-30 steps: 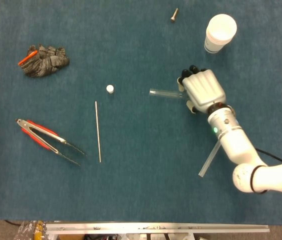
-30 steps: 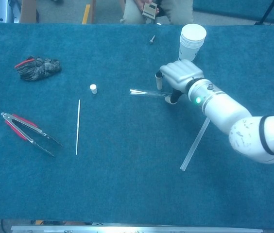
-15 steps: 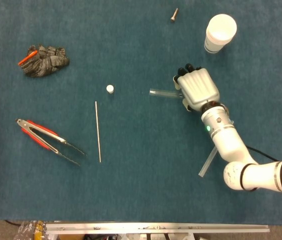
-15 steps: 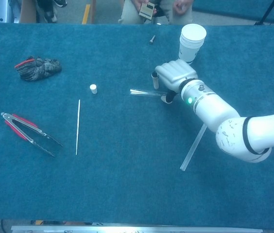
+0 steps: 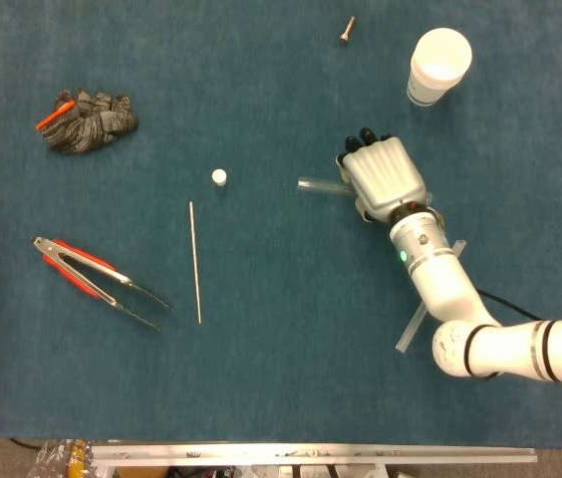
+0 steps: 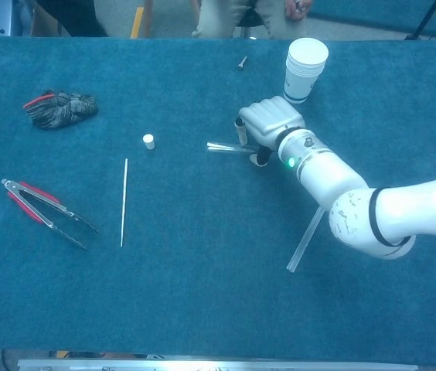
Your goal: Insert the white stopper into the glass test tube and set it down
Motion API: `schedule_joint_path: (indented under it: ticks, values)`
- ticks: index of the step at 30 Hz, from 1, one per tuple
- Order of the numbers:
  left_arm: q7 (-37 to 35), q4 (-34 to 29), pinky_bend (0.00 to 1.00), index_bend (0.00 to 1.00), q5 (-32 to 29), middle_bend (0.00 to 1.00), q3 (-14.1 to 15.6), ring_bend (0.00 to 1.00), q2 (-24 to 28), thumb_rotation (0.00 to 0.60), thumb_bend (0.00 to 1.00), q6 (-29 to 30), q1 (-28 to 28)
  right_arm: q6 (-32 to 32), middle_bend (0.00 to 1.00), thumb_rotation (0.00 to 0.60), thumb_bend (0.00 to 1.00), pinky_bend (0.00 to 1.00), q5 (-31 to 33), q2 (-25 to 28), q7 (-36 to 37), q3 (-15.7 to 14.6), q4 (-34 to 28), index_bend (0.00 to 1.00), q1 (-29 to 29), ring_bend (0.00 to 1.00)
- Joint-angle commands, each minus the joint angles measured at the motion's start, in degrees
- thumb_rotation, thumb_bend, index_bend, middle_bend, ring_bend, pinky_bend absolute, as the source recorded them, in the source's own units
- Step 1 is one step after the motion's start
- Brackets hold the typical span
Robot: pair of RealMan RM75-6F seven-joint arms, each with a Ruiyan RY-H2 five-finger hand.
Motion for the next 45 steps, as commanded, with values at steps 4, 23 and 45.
schedule_joint_path:
  ticks: [4,23,45]
  values:
    - [-0.32,0.35,0.05,0.34,-0.03,0.20,0.08,0.03,-0.09,0.600,0.32,-0.03,0.05,0.01,0.28,0.600,0.25,0.35,0.63,-0.63,-0.72,0.19,0.80,0.47,0.31,0.18]
    - [-1.29,1.19,0.05,0.34,0.05,0.19,0.08,0.03,-0.37,0.600,0.32,0.33,0.19,-0.35,0.28,0.600,0.26,0.35,1.83,-1.63,-2.06,0.38,1.73,0.52,0.85,0.18]
    - [-1.75,2.12,0.05,0.34,0.27,0.18,-0.24,0.03,-0.15,0.600,0.32,0.09,-0.27,-0.74,0.31,0.600,0.40,0.36,0.87,3.33,3.84,3.23,-5.02,0.64,-0.85,0.18]
